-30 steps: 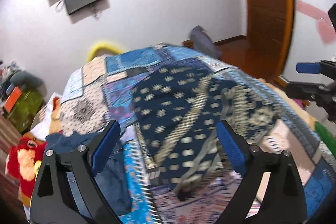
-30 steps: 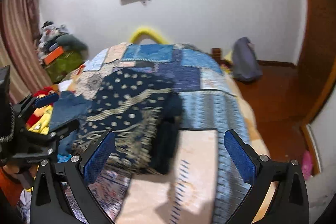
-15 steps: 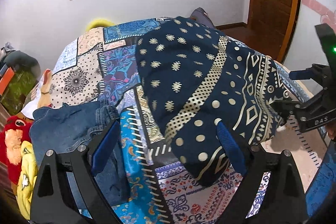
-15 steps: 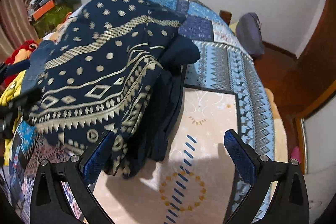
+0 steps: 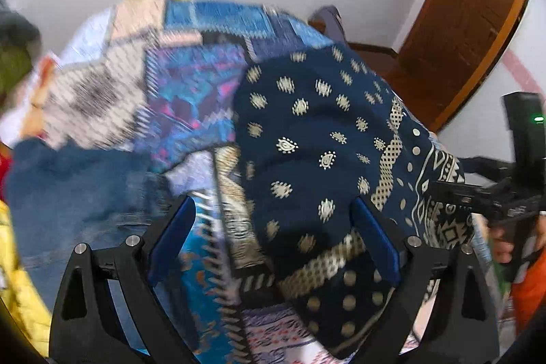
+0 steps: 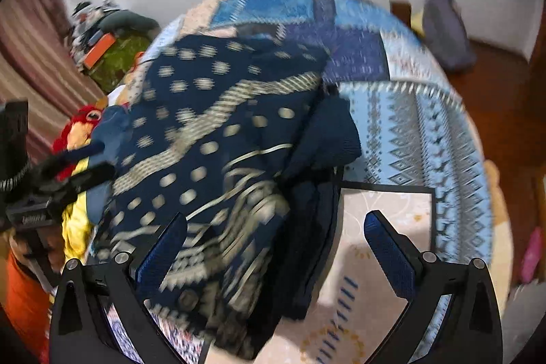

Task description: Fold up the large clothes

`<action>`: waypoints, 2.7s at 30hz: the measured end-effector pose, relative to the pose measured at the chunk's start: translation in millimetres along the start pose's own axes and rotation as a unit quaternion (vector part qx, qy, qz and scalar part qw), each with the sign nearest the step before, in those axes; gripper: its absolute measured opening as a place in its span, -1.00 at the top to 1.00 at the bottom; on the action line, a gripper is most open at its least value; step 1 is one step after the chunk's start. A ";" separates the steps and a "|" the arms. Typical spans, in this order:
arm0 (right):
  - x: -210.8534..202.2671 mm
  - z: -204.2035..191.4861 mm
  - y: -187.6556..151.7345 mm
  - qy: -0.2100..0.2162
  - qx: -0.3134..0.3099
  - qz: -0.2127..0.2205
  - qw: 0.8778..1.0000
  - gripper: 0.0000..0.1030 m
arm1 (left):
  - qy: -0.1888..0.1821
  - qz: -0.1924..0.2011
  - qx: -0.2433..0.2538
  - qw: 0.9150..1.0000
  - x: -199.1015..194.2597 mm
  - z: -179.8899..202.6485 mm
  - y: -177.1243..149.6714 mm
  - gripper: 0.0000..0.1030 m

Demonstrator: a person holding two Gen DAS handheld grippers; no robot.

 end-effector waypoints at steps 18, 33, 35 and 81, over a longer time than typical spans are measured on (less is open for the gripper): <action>82.4 13.3 29.2 0.125 0.135 -0.044 0.982 -0.60 | -0.105 -0.032 -0.089 0.990 52.0 -9.2 11.9 -0.25; 15.1 -99.4 41.9 0.098 0.018 -0.011 0.995 0.51 | -0.099 0.037 -0.058 0.993 -59.3 -25.8 -0.8 0.18; 6.3 -117.1 40.3 0.110 0.007 -0.004 0.994 0.55 | -0.095 0.056 -0.056 0.992 -84.8 -38.4 -1.7 0.19; 91.5 -339.5 17.8 -0.011 -0.281 0.042 0.959 -0.49 | 0.150 0.081 -0.051 0.984 -131.1 -247.9 -102.0 -0.55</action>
Point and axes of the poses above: each gripper's, at about its wrist camera, not at the fingertips, and x roughly the way its jaws point, z to its right, y to its top, the point moved 2 cm from there along x, roughly the way its jaws point, and after that the axes turned 5 degrees about -x, right-handed, at the moved point
